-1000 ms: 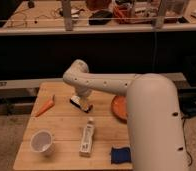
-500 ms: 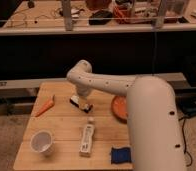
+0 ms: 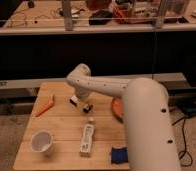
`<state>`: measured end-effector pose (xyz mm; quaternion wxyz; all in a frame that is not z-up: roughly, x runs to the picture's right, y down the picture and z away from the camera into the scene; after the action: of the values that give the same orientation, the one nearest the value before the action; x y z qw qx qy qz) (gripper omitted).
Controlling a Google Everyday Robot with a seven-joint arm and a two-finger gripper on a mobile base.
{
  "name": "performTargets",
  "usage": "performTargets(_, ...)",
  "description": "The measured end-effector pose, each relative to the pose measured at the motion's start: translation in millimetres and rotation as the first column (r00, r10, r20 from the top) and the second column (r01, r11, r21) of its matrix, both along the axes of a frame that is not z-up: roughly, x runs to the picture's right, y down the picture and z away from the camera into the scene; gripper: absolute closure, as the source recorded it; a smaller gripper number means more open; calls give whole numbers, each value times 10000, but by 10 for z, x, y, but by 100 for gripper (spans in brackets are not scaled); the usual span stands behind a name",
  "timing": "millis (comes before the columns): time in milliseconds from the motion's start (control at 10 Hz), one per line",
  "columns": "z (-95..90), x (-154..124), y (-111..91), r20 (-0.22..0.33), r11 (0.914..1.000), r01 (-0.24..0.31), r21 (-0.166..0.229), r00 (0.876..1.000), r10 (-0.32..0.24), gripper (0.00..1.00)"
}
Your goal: Place the eraser in the ceramic cup
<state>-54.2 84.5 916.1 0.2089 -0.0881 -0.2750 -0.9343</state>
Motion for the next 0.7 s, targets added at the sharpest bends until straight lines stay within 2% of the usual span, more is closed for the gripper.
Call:
performTargets(500, 170, 2, 157, -38, 9992, -161, -354, 9999, 160, 20)
performTargets(700, 206, 37, 164, -251, 9979, -330, -556, 9992, 317, 20)
